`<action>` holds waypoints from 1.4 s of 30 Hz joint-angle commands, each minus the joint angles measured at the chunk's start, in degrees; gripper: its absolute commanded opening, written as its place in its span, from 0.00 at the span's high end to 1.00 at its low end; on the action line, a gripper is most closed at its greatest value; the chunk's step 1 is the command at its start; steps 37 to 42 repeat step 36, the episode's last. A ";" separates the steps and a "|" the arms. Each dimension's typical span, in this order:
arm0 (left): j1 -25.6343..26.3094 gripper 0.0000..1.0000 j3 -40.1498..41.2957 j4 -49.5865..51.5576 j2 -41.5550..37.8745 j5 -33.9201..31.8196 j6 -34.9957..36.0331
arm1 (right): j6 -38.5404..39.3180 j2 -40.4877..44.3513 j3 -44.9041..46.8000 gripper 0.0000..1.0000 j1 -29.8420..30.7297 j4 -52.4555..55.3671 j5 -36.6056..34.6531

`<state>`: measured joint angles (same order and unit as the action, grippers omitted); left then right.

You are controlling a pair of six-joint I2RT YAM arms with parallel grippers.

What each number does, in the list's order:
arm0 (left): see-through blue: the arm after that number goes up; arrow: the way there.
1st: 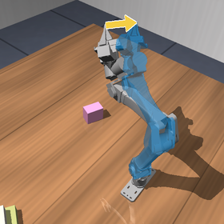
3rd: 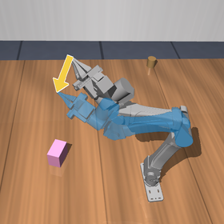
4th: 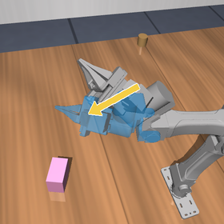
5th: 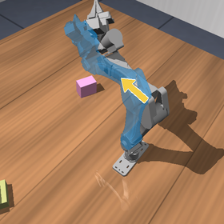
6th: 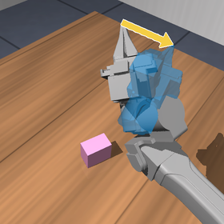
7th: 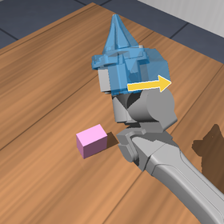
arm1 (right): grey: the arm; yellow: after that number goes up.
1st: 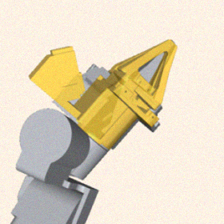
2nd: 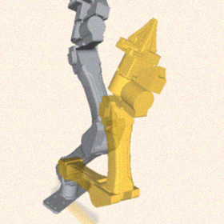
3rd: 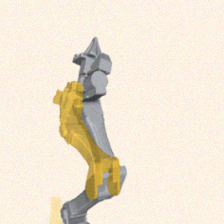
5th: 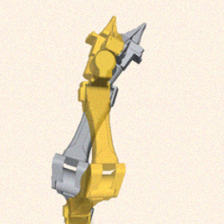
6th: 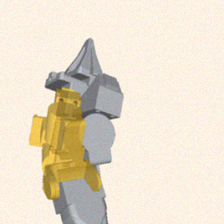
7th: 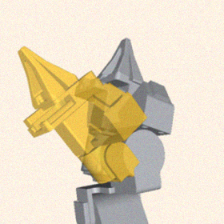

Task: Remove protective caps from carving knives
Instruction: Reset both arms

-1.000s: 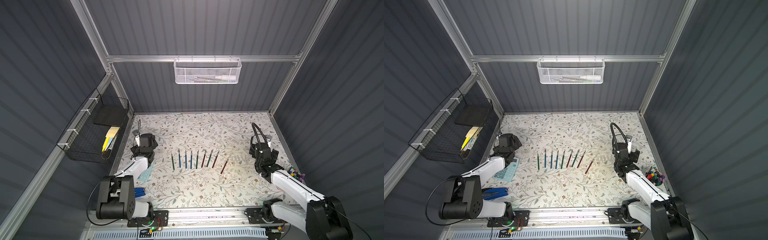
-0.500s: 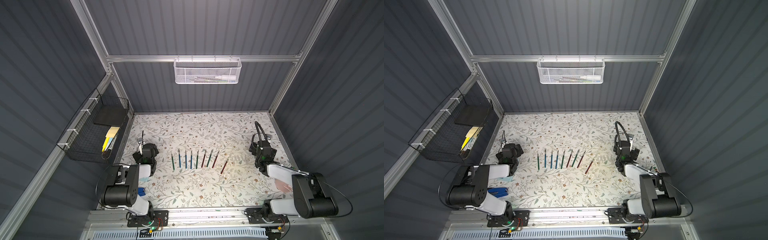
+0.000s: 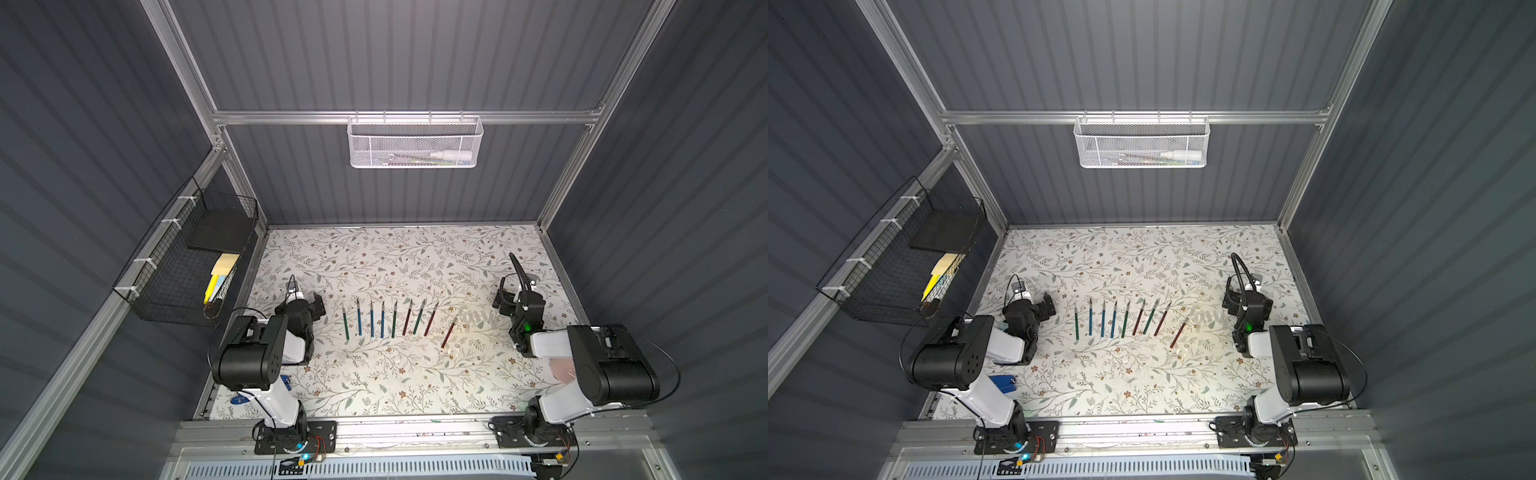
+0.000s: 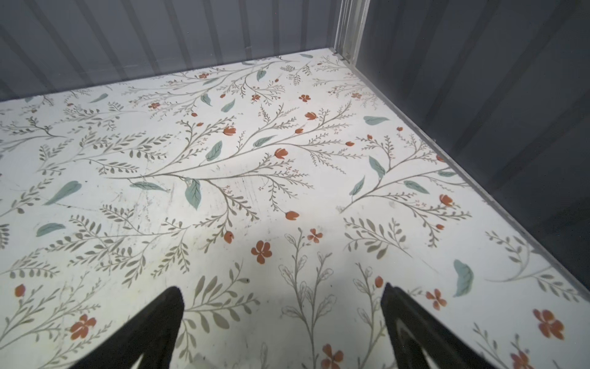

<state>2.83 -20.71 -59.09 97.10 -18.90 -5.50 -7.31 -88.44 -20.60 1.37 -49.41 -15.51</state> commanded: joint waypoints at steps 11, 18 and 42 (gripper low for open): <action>-0.28 0.00 -4.97 5.41 0.69 6.24 3.49 | 0.78 3.71 -4.55 0.01 -0.26 9.90 2.62; -0.28 0.01 -5.13 6.19 0.46 6.28 3.39 | 1.15 3.74 -4.94 0.01 -0.30 10.70 2.99; -0.28 0.01 -5.14 6.18 0.46 6.16 3.46 | 1.65 4.04 -5.48 0.01 -0.21 12.33 3.95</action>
